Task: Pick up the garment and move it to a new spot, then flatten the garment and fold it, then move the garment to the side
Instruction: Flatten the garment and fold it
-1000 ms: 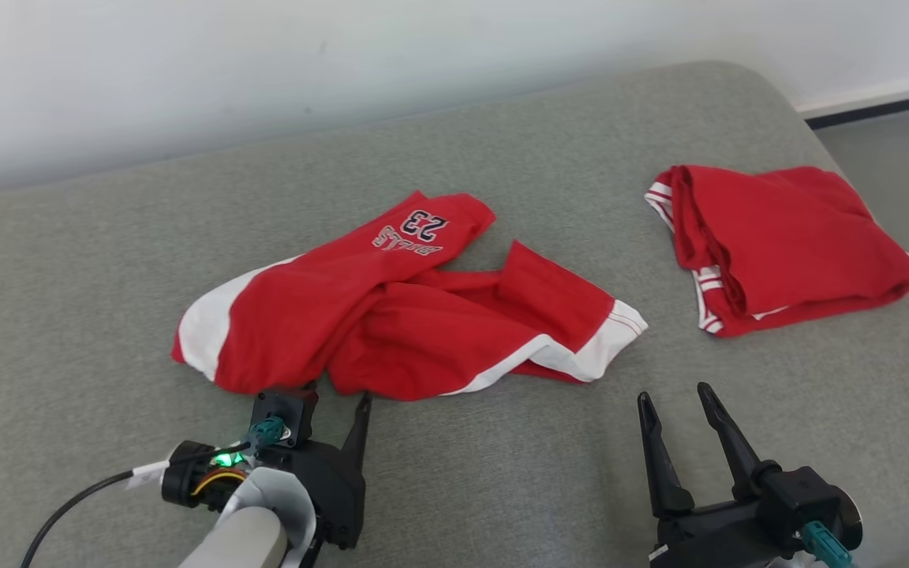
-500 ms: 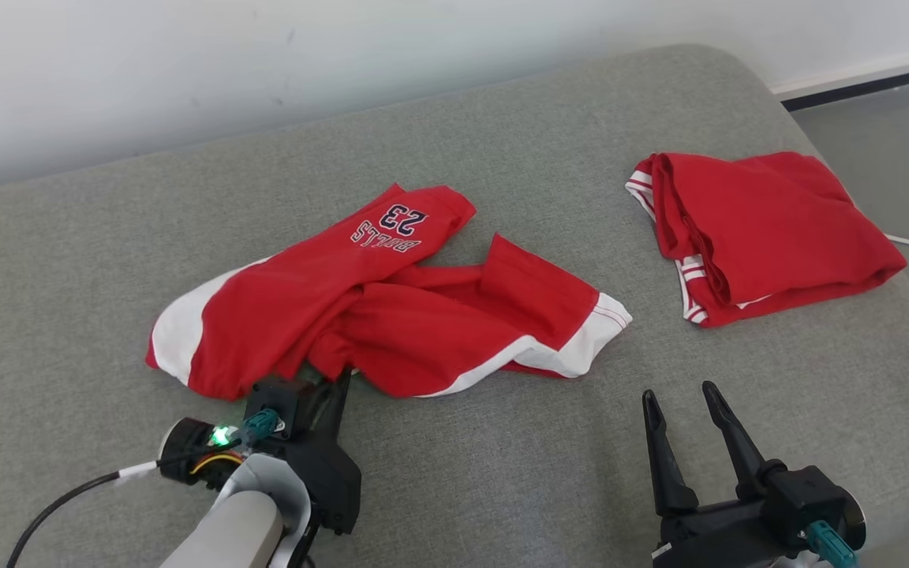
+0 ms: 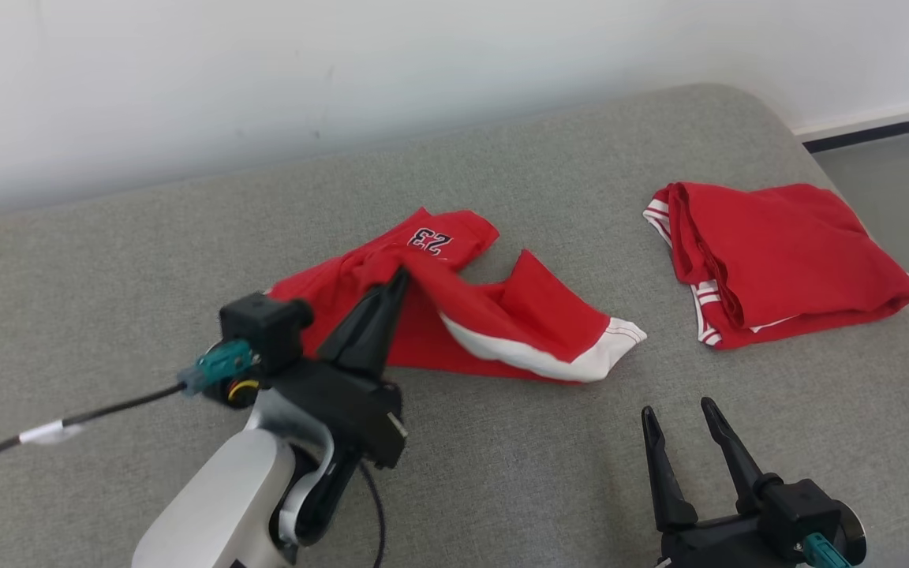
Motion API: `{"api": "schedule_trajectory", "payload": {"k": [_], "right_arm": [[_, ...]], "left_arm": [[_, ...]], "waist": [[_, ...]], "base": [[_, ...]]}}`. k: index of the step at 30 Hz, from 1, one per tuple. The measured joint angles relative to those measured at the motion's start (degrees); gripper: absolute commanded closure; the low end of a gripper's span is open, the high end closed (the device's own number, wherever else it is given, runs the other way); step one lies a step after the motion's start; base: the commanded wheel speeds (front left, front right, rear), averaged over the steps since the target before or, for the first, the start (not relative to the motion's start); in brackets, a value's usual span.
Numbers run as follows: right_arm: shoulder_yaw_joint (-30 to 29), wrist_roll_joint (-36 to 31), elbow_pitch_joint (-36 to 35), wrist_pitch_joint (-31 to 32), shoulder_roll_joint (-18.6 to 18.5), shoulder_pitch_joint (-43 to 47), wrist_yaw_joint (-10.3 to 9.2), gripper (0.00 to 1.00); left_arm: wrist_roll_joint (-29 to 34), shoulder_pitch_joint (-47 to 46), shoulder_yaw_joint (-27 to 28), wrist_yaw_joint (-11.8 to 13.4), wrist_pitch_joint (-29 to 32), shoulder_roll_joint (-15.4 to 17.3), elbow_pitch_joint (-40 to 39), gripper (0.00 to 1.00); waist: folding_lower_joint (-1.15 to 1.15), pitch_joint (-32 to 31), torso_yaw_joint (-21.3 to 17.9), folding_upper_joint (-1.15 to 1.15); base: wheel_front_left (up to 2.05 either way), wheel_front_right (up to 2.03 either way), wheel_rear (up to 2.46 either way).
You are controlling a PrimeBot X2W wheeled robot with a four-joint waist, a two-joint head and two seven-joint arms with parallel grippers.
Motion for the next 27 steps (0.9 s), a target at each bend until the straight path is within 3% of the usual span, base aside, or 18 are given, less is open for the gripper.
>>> {"api": "schedule_trajectory", "payload": {"k": [4,7,12,15,16,18,23,27], "right_arm": [[0.08,-0.05,0.07,0.00,0.00,0.23,0.00,0.00],[0.30,-0.05,0.22,0.00,0.01,0.37,0.00,0.00],[0.97,0.07,0.31,0.00,0.01,0.29,0.00,0.00],[0.35,0.40,0.08,0.00,0.02,0.26,0.00,0.00],[-0.02,0.56,-0.14,-0.01,0.00,0.33,0.00,0.00],[-0.07,0.73,-0.26,-0.11,-0.05,0.44,0.00,0.00],[-1.16,1.09,-0.76,-0.12,0.05,0.98,0.00,0.00],[-1.98,1.02,-0.85,-0.12,0.00,1.38,0.00,0.00]], "left_arm": [[-1.03,-1.69,-0.35,0.86,5.00,0.07,-8.79,1.00],[-4.17,-3.61,0.35,1.60,7.08,-2.42,-13.05,1.00],[-11.31,-5.50,0.41,3.09,13.77,-6.75,-11.95,1.00],[-11.59,-5.91,-1.58,4.48,17.89,-6.97,-10.51,1.00],[-8.04,-6.11,-2.83,8.13,19.72,-4.48,-7.15,1.00],[-6.88,-4.98,-2.75,10.83,21.21,-1.55,-3.57,1.00],[-10.25,0.61,-1.53,11.49,22.94,0.11,-3.57,1.00],[-11.25,4.80,2.07,13.50,21.16,4.36,-5.24,1.00]], "waist": [[0.00,-1.09,0.38,0.00],[0.00,-1.69,0.50,0.00],[0.00,-2.13,-0.37,0.00],[0.00,-2.09,-1.12,0.00],[0.00,-1.92,-1.38,0.00],[0.01,-1.63,-1.67,0.00],[0.00,-1.17,-1.46,0.00],[0.01,-0.94,0.06,0.00]], "base": [[0.00,0.00,0.00],[0.00,0.00,0.00],[0.00,0.00,0.00],[0.00,0.00,0.00],[0.00,0.00,0.00],[0.00,0.00,0.00],[0.00,0.00,0.00],[0.00,0.00,0.00]]}}
